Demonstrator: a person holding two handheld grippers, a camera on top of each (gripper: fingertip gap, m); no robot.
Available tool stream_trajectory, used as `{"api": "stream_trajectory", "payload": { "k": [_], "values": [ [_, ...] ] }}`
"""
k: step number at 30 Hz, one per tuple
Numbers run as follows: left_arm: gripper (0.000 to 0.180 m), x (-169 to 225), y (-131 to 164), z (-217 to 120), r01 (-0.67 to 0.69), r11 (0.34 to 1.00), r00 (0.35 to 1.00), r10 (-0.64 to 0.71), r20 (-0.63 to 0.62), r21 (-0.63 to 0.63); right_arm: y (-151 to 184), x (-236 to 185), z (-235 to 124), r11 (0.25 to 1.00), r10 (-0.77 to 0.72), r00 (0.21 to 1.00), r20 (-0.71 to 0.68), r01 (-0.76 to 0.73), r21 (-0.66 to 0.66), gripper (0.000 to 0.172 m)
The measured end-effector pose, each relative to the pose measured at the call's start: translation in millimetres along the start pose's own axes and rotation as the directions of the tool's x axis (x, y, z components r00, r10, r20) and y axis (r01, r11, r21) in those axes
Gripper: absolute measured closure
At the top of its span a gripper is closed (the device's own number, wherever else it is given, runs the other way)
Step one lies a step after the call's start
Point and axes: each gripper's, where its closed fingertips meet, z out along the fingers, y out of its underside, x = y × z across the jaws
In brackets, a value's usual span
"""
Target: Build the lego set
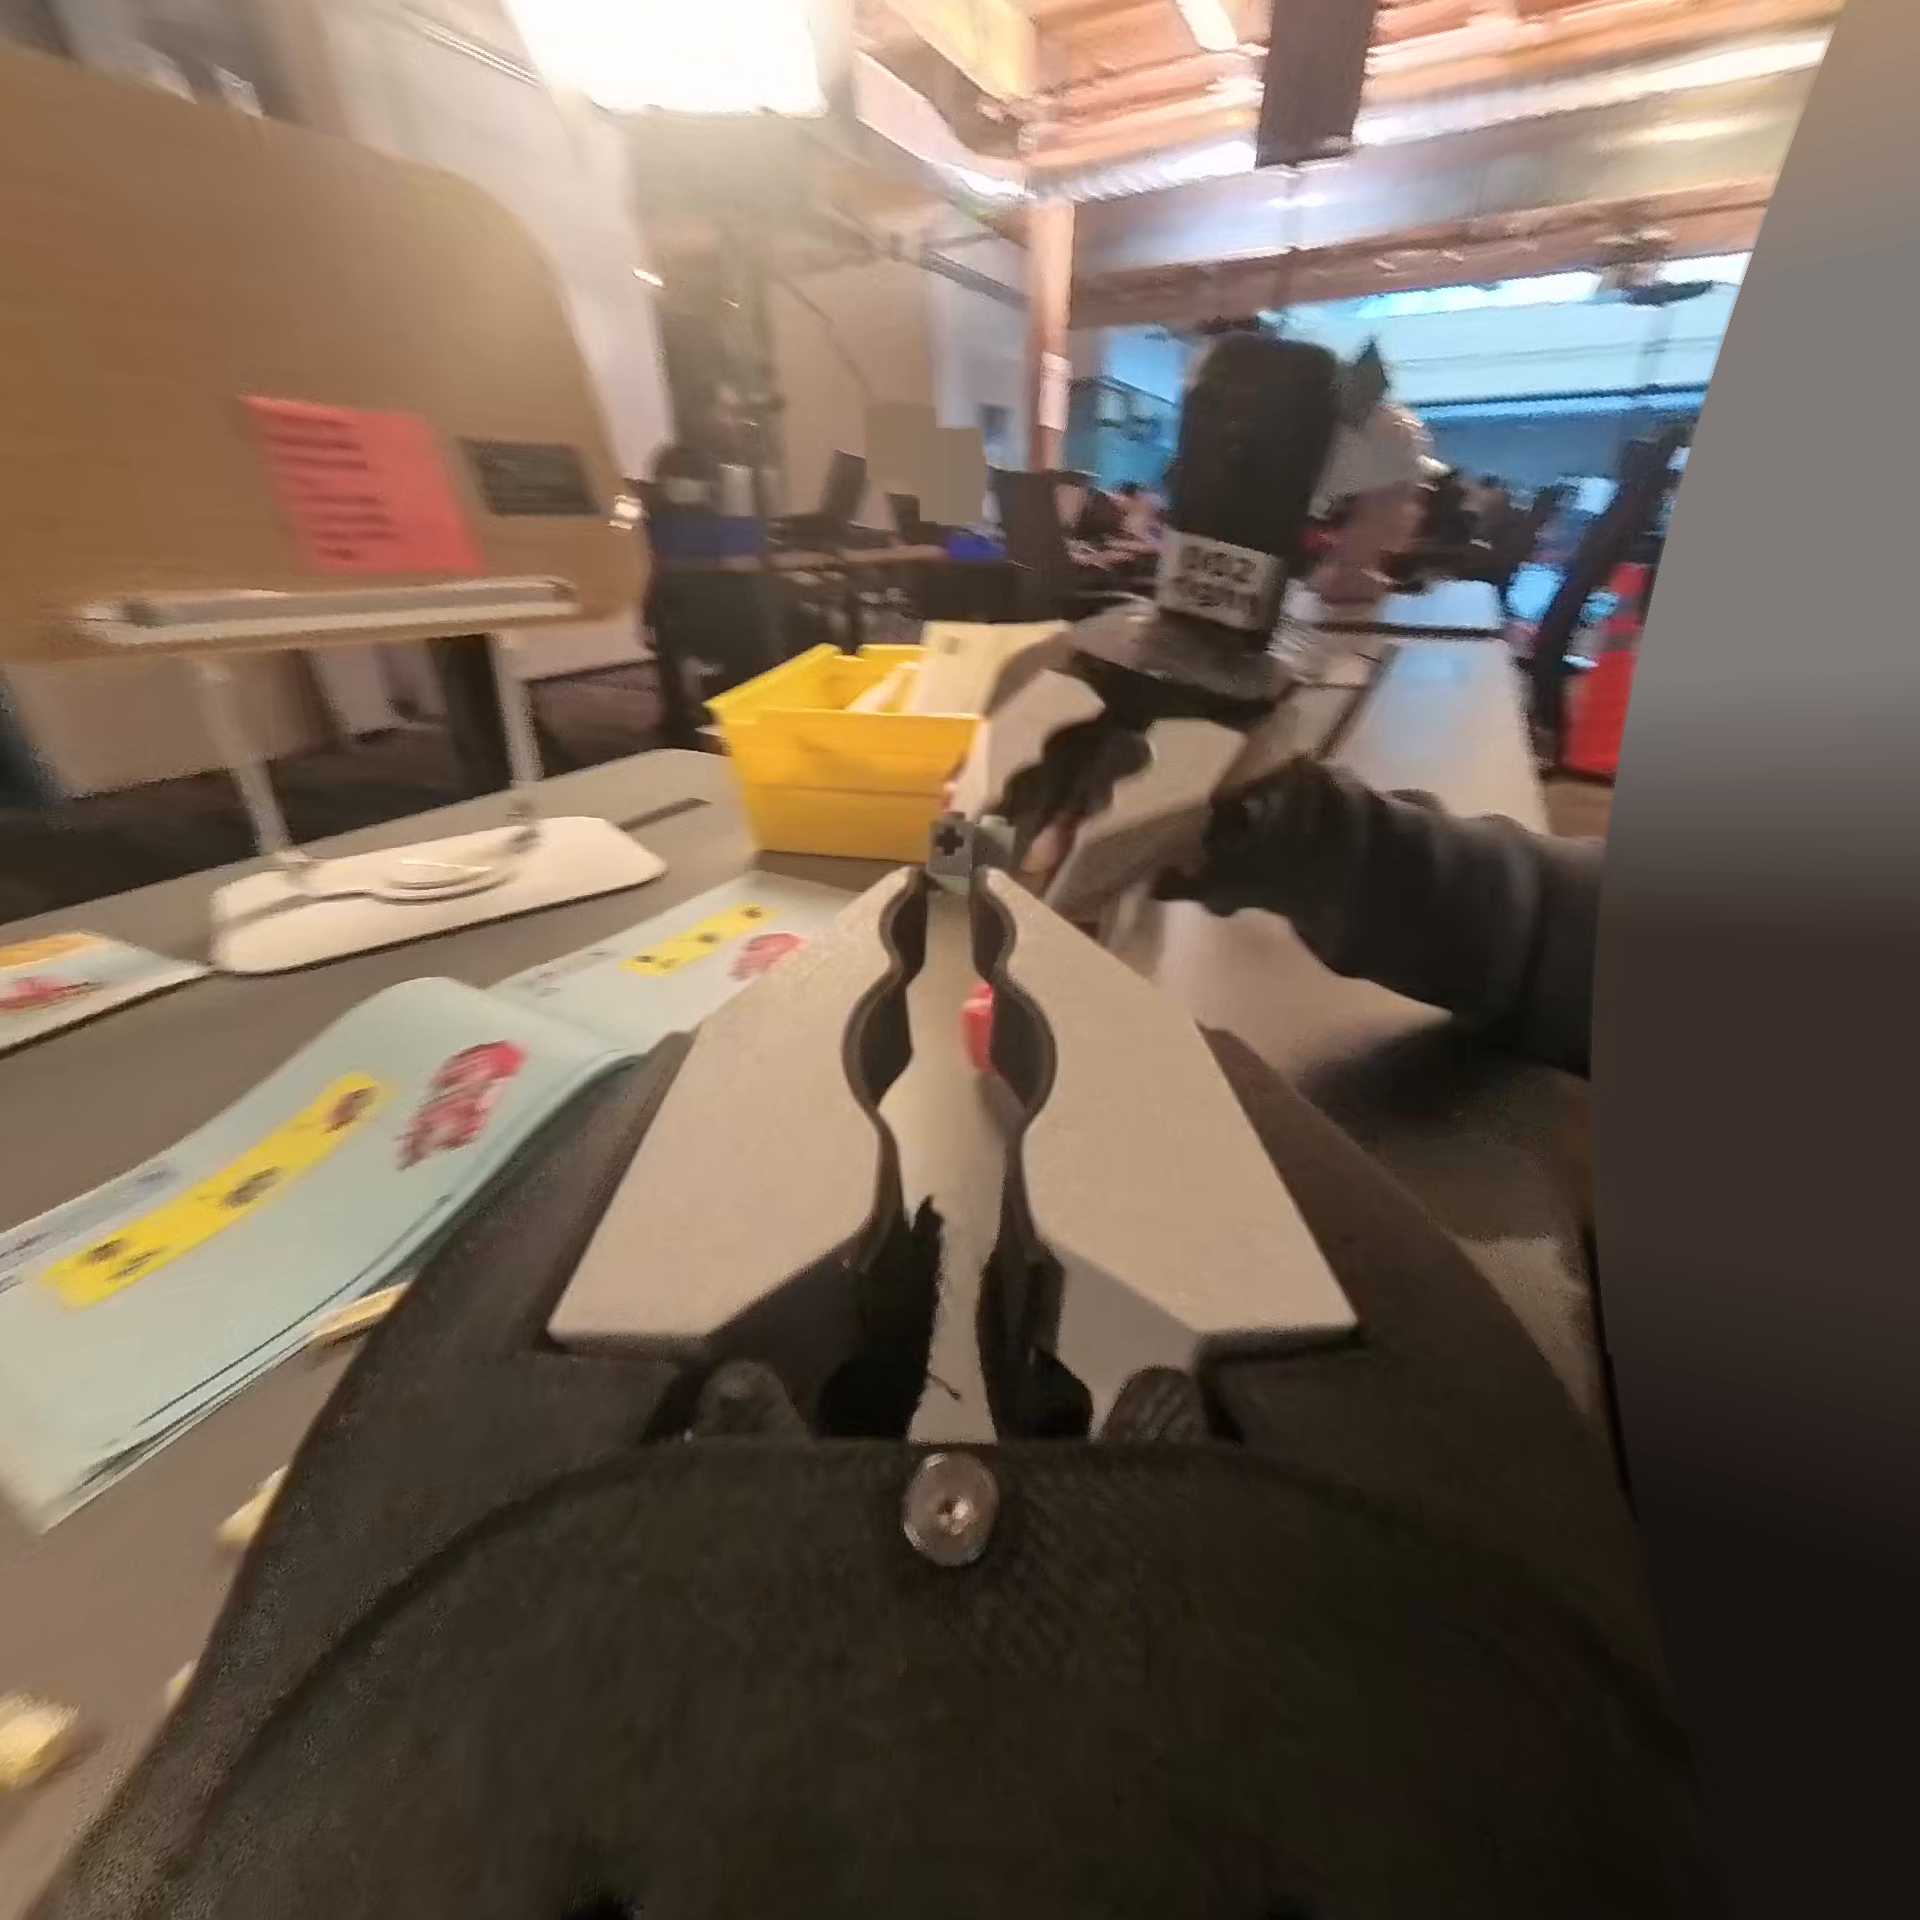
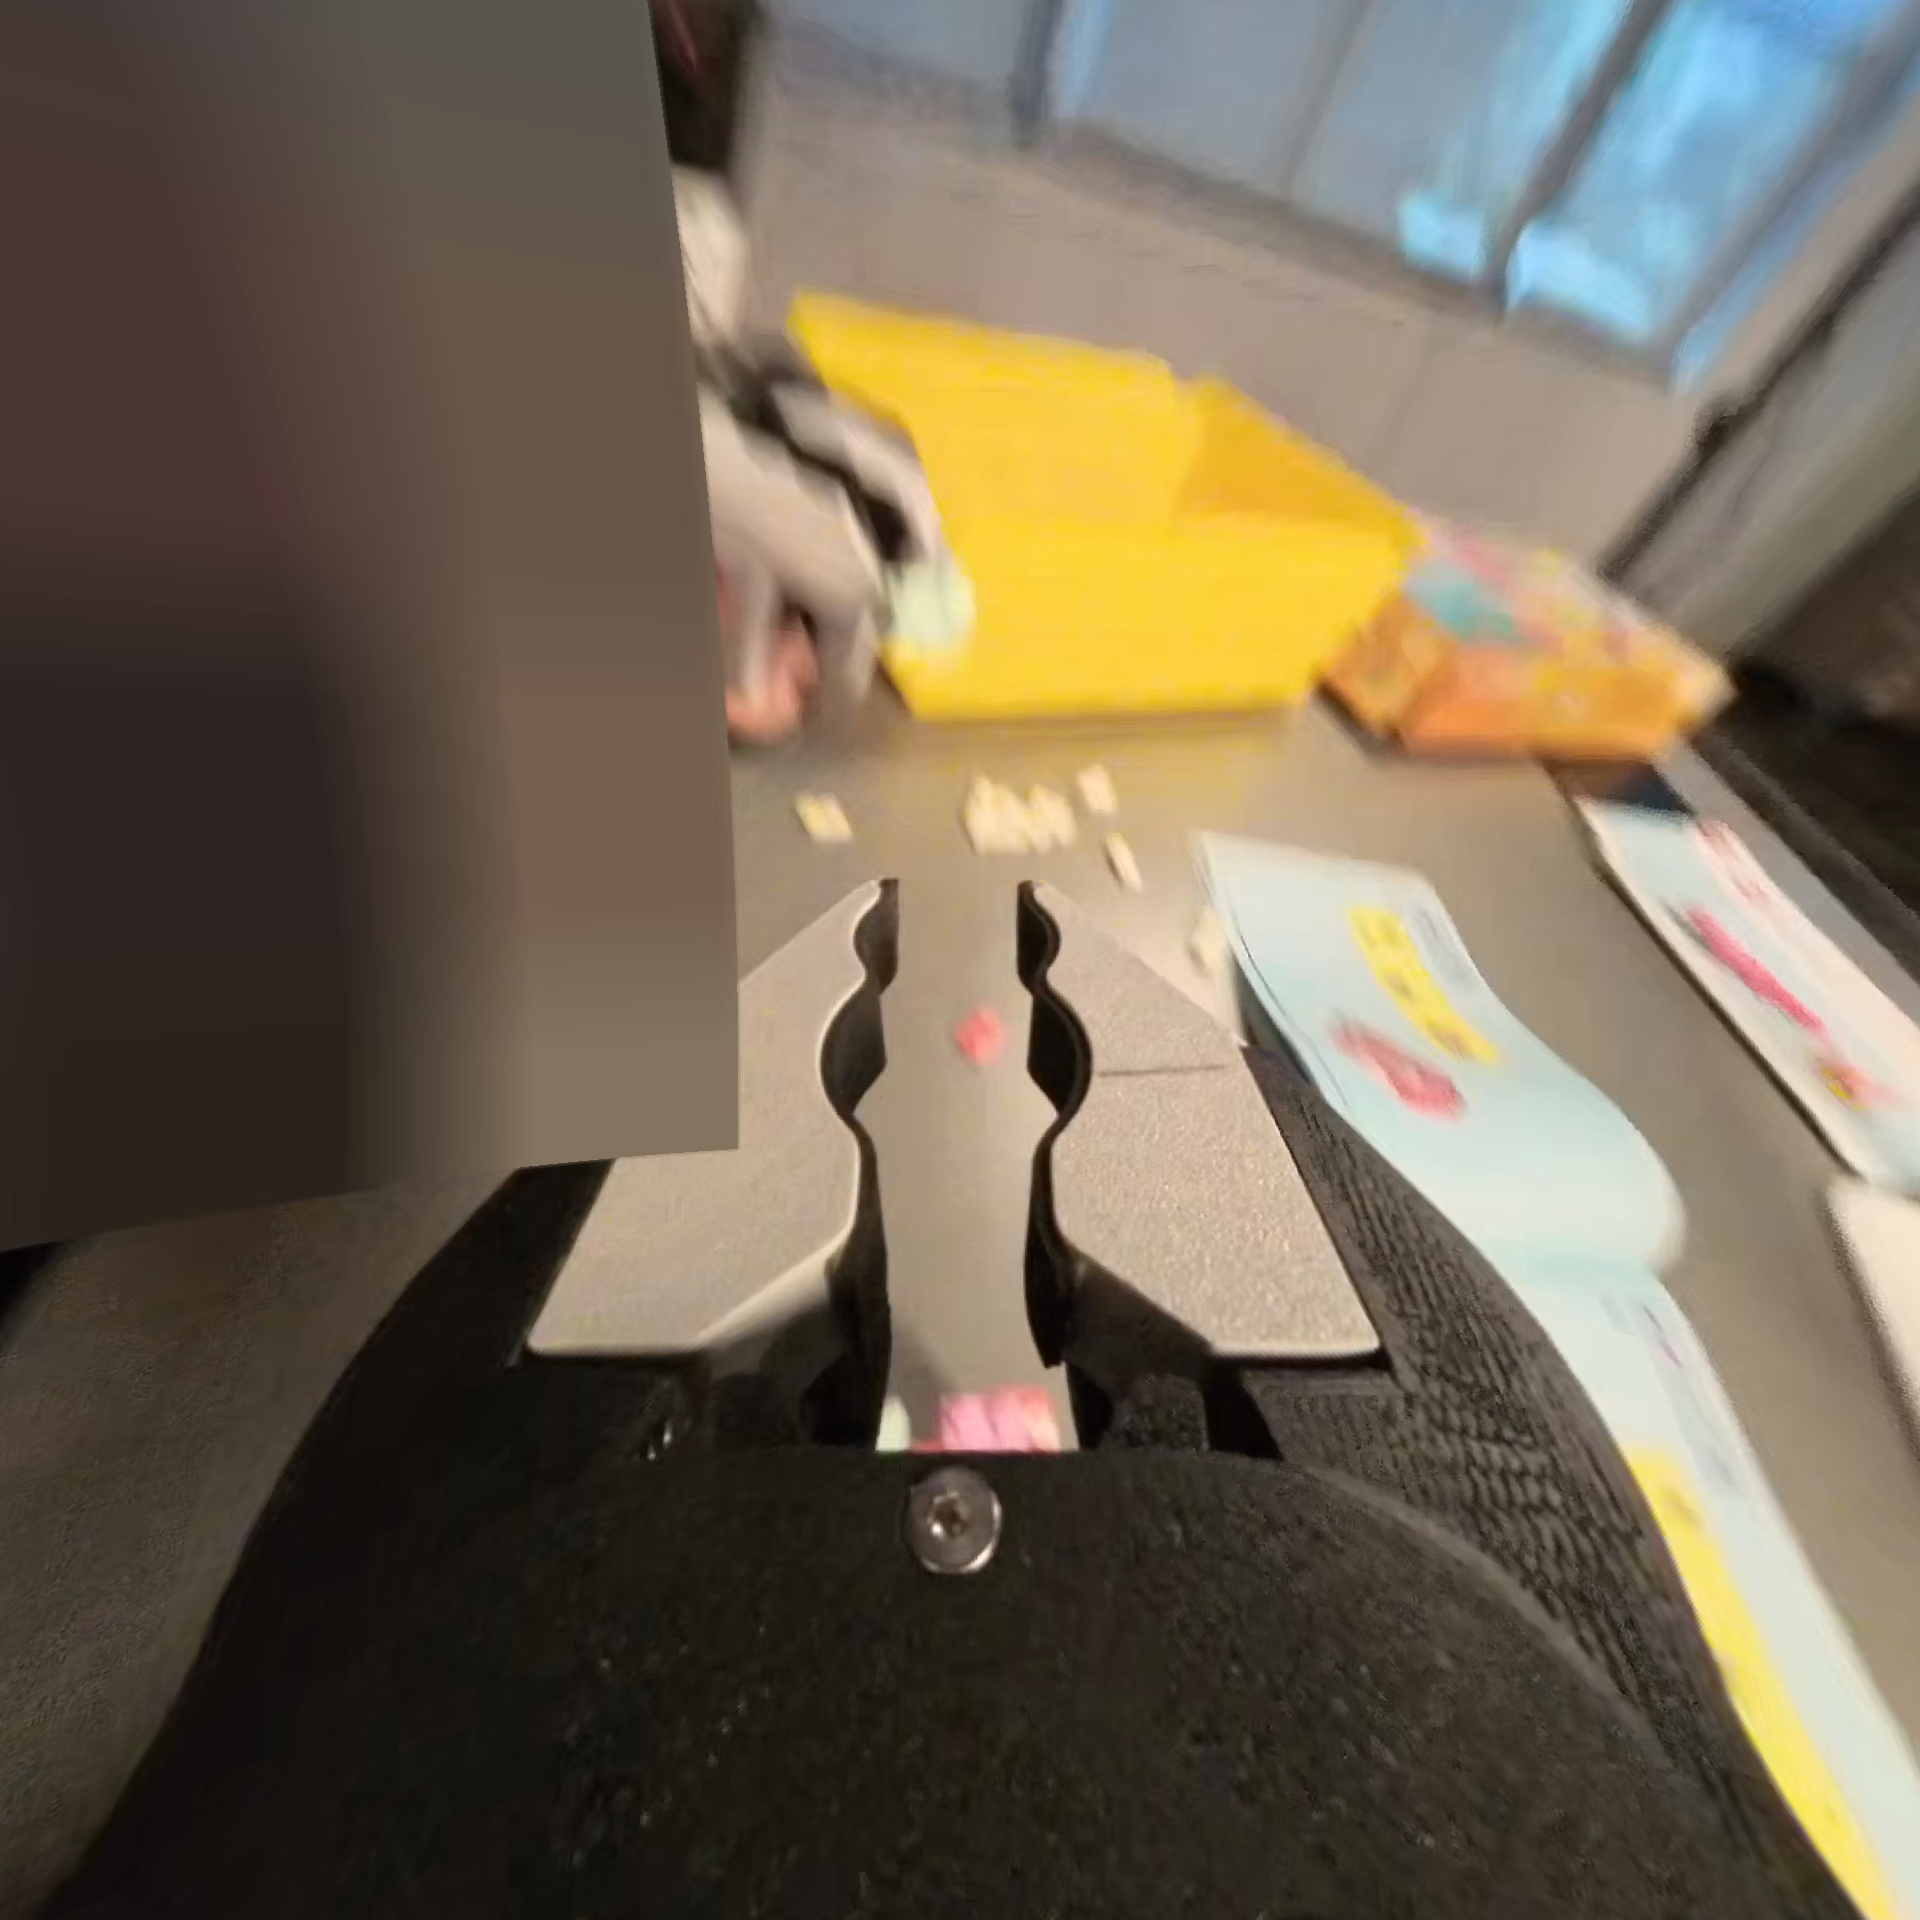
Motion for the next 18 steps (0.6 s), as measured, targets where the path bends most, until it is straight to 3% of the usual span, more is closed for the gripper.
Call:
{"api": "stream_trajectory", "payload": {
  "k": [3,6,11,18],
  "values": [
    [0.174,-24,-8,-20,0.001,0.997,0.993,-0.011,0.121,0.082,41,24,11,0.94,-0.001,0.99,-0.144,-0.049,-0.338,0.152],
    [0.174,-32,-14,-33,-0.002,0.992,0.986,-0.019,0.163,0.125,57,15,37,0.859,0.152,0.981,-0.122,-0.192,-0.474,0.15],
    [0.174,-39,-19,-43,-0.04,0.989,0.972,0.006,0.233,0.141,81,12,57,0.763,0.181,0.98,-0.085,-0.194,-0.617,0.15],
    [0.174,-40,-25,-47,-0.018,0.982,0.973,-0.025,0.229,0.186,100,12,67,0.676,0.308,0.946,-0.103,-0.294,-0.676,0.153]
  ]
}}
